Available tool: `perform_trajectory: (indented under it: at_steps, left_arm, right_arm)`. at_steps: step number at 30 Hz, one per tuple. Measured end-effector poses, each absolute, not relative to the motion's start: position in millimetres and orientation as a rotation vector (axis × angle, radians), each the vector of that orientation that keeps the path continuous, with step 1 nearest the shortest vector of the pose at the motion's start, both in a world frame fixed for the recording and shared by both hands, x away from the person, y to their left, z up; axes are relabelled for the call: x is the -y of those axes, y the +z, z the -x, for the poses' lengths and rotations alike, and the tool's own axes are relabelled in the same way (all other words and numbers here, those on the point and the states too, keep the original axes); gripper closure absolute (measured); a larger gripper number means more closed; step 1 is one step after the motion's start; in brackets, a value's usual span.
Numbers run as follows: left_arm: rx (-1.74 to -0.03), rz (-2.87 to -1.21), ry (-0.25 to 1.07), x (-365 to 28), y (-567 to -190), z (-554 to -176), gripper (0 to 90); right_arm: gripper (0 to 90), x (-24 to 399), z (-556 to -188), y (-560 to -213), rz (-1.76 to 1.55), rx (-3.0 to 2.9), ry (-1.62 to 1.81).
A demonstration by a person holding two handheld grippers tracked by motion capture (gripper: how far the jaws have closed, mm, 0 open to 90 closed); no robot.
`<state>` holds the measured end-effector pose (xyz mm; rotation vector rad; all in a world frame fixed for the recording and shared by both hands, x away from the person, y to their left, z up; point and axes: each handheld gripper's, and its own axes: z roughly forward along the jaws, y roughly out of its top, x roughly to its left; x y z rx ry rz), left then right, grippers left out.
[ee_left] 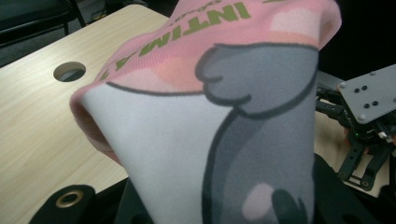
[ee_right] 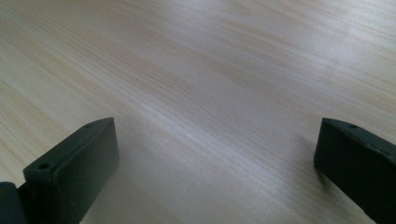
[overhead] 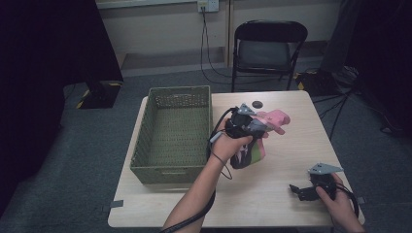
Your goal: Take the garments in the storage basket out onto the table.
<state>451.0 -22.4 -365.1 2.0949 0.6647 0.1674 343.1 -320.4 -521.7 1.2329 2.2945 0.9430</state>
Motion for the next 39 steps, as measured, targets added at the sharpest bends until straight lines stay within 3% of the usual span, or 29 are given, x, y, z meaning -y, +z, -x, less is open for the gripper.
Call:
perform_trajectory:
  at_steps: [39]
  left_arm:
    - [-0.736,-2.199,0.205,51.7,-432.8,-455.5,64.2]
  right_arm:
    - [0.0,320.5,-343.1,-521.8,-1.232,-2.295,0.942]
